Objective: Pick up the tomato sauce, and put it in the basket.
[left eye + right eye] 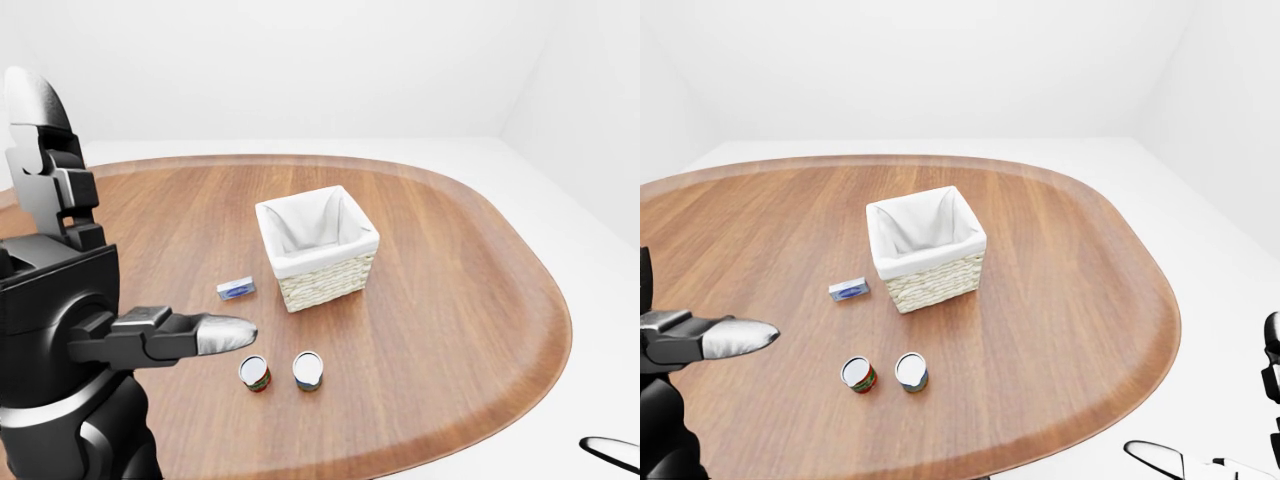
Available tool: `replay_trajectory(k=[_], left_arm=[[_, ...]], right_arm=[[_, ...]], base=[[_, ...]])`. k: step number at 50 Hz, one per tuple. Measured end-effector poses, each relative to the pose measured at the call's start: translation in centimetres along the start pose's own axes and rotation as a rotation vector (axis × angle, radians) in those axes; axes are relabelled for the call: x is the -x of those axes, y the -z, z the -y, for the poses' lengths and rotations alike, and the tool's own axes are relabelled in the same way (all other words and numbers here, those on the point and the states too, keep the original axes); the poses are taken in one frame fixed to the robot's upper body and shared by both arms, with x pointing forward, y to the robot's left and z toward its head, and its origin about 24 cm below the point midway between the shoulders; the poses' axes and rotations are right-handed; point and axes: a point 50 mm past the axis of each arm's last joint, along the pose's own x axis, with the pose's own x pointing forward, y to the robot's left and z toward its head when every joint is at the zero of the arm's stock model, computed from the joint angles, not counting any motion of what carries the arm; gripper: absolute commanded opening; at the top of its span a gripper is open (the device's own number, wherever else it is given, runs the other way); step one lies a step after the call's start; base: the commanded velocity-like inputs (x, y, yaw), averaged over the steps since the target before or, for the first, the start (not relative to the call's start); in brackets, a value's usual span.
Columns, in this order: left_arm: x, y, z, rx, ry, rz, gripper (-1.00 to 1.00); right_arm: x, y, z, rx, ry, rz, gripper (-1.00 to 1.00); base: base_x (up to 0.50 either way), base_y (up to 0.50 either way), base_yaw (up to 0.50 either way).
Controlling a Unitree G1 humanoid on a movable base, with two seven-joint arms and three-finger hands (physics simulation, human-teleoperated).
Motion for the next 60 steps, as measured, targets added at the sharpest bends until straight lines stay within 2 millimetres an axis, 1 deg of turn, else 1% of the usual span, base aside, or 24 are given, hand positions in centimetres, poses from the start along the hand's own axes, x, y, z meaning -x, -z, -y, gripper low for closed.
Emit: replay_trajectory(k=[2, 9, 12, 15, 20, 24, 31, 37, 43, 50, 60], left_arm=[[-0.4, -0.3, 0.6, -0.025, 0.061, 0.026, 1.00], [-1.0, -1.5, 3.5, -0.205, 0.386, 0.120, 1.00], [-1.3, -1.1, 4.6, -0.324, 0.507, 0.128, 1.00], [-1.8, 0.1, 5.3, -0.450, 0.599, 0.098, 1.00], [-2.6, 3.1, 5.7, -0.632, 0.709, -0.032, 1.00], [-2.6, 5.6, 5.4, -0.753, 0.781, -0.154, 1.00], [-2.1, 8.8, 4.1, -0.935, 0.892, -0.276, 1.00], [-1.0, 10.8, 2.6, -1.011, 0.915, -0.420, 1.00], [1.0, 12.2, 1.4, -1.043, 0.931, -0.547, 1.00], [4.5, 13.7, 0.3, -1.049, 0.985, -0.722, 1.00], [8.8, 14.5, -1.3, -1.047, 1.035, -0.921, 1.00]], right_arm=[[0.0, 0.0, 0.0, 0.000, 0.000, -0.001, 1.00], [0.0, 0.1, 0.0, -0.001, 0.000, -0.001, 1.00], [0.1, 0.1, 0.0, -0.002, 0.001, -0.008, 1.00], [0.2, 0.1, 0.0, -0.005, 0.003, -0.010, 1.00], [0.3, 0.2, 0.0, -0.013, 0.004, -0.016, 1.00], [0.5, 0.3, 0.2, -0.020, 0.007, -0.021, 1.00], [0.5, 0.3, 0.1, -0.021, 0.009, -0.024, 1.00], [0.5, 0.4, 0.1, -0.019, 0.009, -0.025, 1.00], [0.5, 0.4, 0.1, -0.019, 0.009, -0.022, 1.00], [0.5, 0.3, 0.0, -0.023, 0.009, -0.016, 1.00], [0.4, 0.3, 0.0, -0.024, 0.009, -0.007, 1.00]], base=[[0.00, 0.00, 0.00], [0.00, 0.00, 0.00], [0.00, 0.00, 0.00], [0.00, 0.00, 0.00], [0.00, 0.00, 0.00], [0.00, 0.00, 0.00], [0.00, 0.00, 0.00], [0.00, 0.00, 0.00], [0.00, 0.00, 0.00], [0.00, 0.00, 0.00], [0.00, 0.00, 0.00]])
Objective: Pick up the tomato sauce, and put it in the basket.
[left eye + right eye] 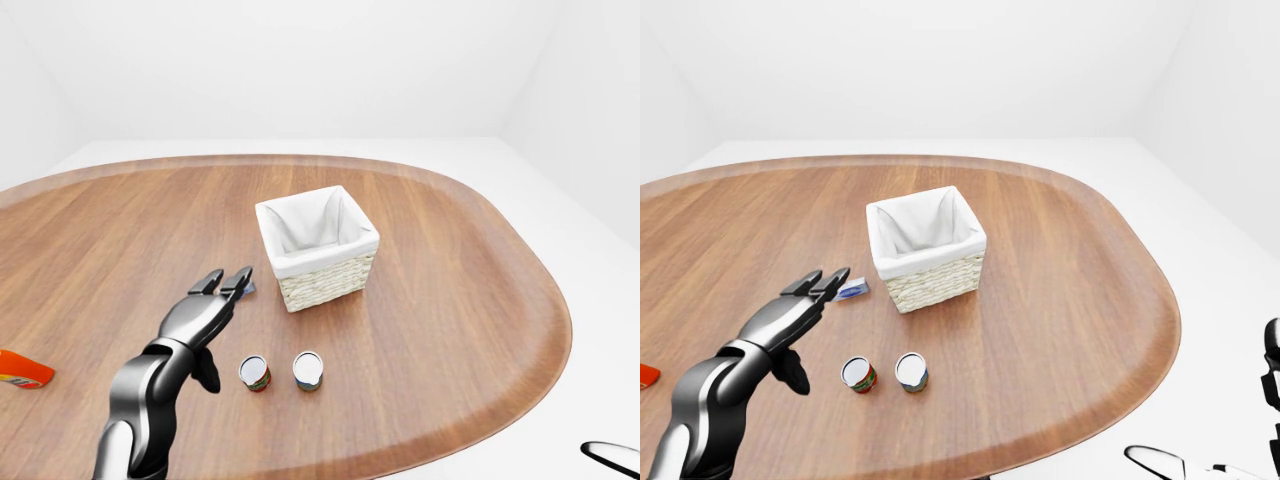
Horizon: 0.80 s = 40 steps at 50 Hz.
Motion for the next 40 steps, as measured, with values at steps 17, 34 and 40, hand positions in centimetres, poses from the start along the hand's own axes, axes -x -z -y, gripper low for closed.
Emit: replay_trajectory(k=[17, 34, 40], left_arm=[[1.1, 3.0, 5.3, -0.056, 0.217, -0.210, 1.00], [1.1, 3.6, 7.4, -0.118, 0.321, -0.272, 1.00], [1.0, 3.4, 8.0, -0.140, 0.347, -0.272, 1.00]], right_arm=[[0.0, -0.1, 0.2, 0.007, 0.005, -0.010, 1.00], [0.1, 0.0, 0.2, 0.004, 0.004, -0.012, 1.00], [0.1, 0.0, 0.2, 0.002, 0.004, -0.012, 1.00]], base=[[0.00, 0.00, 0.00], [0.00, 0.00, 0.00], [0.00, 0.00, 0.00]])
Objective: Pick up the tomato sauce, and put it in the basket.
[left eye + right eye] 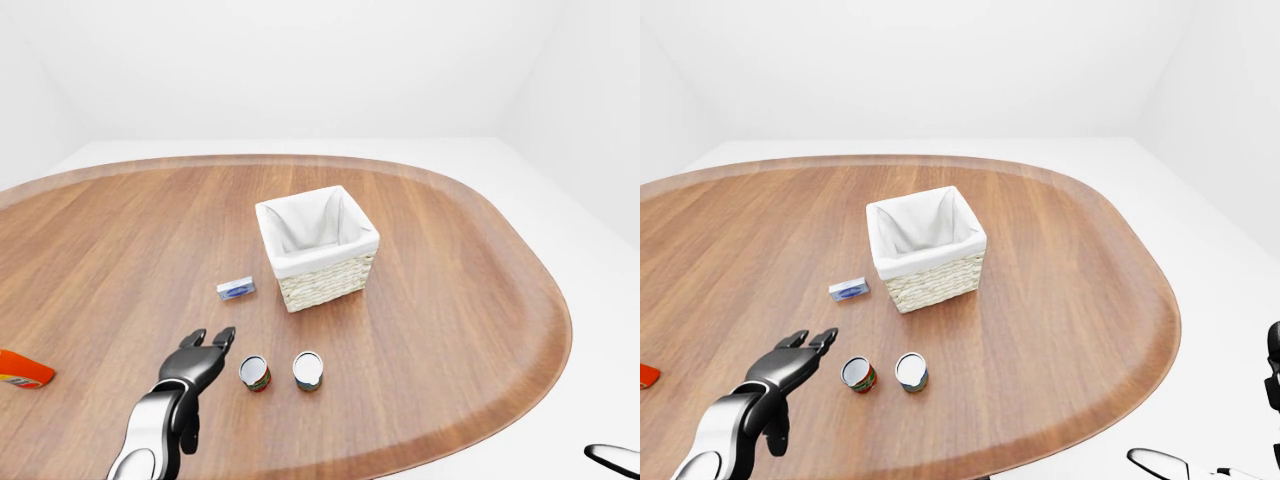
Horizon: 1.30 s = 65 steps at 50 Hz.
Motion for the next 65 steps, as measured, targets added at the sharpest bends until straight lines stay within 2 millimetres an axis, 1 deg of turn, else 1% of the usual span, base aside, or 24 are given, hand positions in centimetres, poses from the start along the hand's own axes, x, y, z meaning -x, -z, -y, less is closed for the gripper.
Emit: replay_trajectory(k=[19, 37, 45, 55, 65], left_arm=[[-0.5, -2.0, 1.2, -0.086, 0.040, 0.031, 1.00], [-0.6, -3.2, 1.6, -0.126, 0.046, 0.063, 1.00], [-0.8, -4.0, 1.3, -0.121, 0.046, 0.093, 1.00], [-1.6, -5.1, 0.6, -0.121, 0.038, 0.133, 1.00], [-2.4, -6.1, 0.4, -0.137, 0.036, 0.163, 1.00]], right_arm=[[0.0, 0.1, -0.1, -0.011, -0.001, 0.006, 1.00], [0.0, 0.0, 0.0, -0.008, 0.000, 0.002, 1.00], [0.0, 0.0, 0.0, -0.010, -0.001, 0.001, 1.00], [0.1, 0.0, 0.0, -0.014, -0.002, 0.001, 1.00], [0.1, 0.1, 0.0, -0.021, -0.003, 0.004, 1.00]], base=[[0.00, 0.00, 0.00], [0.00, 0.00, 0.00], [0.00, 0.00, 0.00], [0.00, 0.00, 0.00], [0.00, 0.00, 0.00]])
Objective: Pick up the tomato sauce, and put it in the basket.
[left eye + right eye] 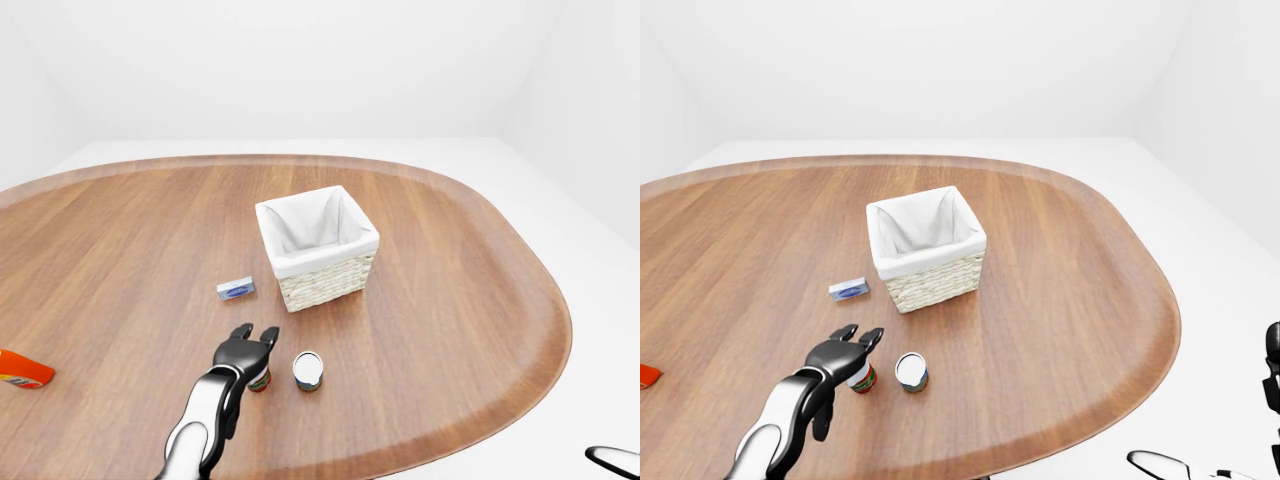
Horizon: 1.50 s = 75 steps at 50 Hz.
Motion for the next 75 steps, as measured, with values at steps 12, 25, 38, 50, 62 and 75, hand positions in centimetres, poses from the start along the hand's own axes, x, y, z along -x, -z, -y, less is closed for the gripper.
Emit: replay_trajectory(k=[12, 25, 38, 50, 62, 75], left_arm=[[-1.2, -0.5, 0.5, -0.031, 0.010, 0.012, 1.00], [-2.1, -0.7, 1.4, -0.062, 0.022, 0.013, 1.00], [-3.0, -0.5, 2.6, -0.090, 0.041, 0.002, 1.00], [-3.8, -0.4, 3.4, -0.111, 0.049, -0.002, 1.00], [-4.5, -0.4, 3.6, -0.118, 0.030, 0.005, -1.00], [-5.0, -0.5, 4.5, -0.121, 0.063, 0.010, -1.00]], right_arm=[[0.0, 0.0, -0.1, -0.004, -0.001, 0.006, 1.00], [0.0, 0.1, -0.1, -0.006, -0.001, 0.008, 1.00], [0.0, 0.1, -0.1, 0.002, 0.000, 0.002, 1.00], [-0.1, 0.0, -0.1, 0.002, 0.000, 0.004, 1.00], [-0.1, 0.0, -0.2, -0.001, -0.001, 0.014, 1.00], [-0.1, 0.2, -0.4, 0.004, -0.005, 0.011, 1.00]], base=[[0.00, 0.00, 0.00], [0.00, 0.00, 0.00], [0.00, 0.00, 0.00], [0.00, 0.00, 0.00], [0.00, 0.00, 0.00], [0.00, 0.00, 0.00]])
